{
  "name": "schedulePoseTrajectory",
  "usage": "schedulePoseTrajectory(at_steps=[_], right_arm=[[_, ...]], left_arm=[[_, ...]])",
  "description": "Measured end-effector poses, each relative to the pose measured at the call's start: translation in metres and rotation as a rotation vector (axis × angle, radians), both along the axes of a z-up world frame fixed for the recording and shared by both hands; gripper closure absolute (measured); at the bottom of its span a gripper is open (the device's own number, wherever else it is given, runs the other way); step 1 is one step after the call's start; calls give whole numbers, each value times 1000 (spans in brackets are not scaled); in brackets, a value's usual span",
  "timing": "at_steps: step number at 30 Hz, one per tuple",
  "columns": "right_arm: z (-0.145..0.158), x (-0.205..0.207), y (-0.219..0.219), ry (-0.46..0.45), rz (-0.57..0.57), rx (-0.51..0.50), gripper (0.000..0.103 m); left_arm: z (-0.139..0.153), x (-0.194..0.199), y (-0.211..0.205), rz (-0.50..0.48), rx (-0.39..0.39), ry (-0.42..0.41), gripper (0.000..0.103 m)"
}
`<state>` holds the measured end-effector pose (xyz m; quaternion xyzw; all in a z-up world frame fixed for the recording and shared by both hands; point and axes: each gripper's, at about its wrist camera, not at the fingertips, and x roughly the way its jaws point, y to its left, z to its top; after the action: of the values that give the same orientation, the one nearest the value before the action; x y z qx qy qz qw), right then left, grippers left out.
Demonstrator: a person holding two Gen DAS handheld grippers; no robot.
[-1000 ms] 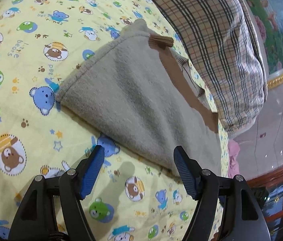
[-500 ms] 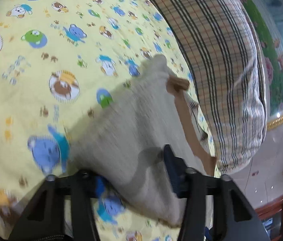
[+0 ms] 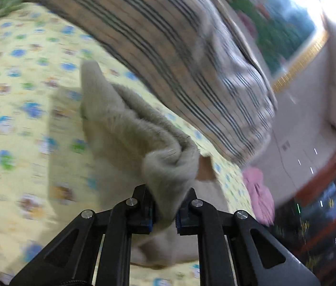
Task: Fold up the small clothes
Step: 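Grasp the folded sweater edge with the left gripper and lift it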
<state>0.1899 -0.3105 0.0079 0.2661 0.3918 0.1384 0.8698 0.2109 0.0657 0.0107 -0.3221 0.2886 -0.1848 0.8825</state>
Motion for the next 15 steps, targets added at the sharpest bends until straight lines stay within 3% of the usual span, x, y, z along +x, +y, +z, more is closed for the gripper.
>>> schedulePoseTrajectory(at_steps=[2,4,6,8,12,14,15], right_arm=[[5,24,-1,5,49,51,54],[8,53,2,13,129,132,30],[8,86,18,45,234,184,20],[3,115,40,88,325,198,20],[-14,170,90,171,420,105,21],[-20,191,104,181,424,101,36],[-21,200,110,176,426,109,54]], left_arm=[[-4,5,-29,-69,41,8,92],[-13,12,-49,-115,73,31,92],[-23,18,-60,-145,82,57,92],[-29,21,-65,-159,89,73,92],[-37,23,-68,-178,84,89,92],[-37,23,-68,-186,88,93,92],[-37,22,-66,-189,95,95,92]])
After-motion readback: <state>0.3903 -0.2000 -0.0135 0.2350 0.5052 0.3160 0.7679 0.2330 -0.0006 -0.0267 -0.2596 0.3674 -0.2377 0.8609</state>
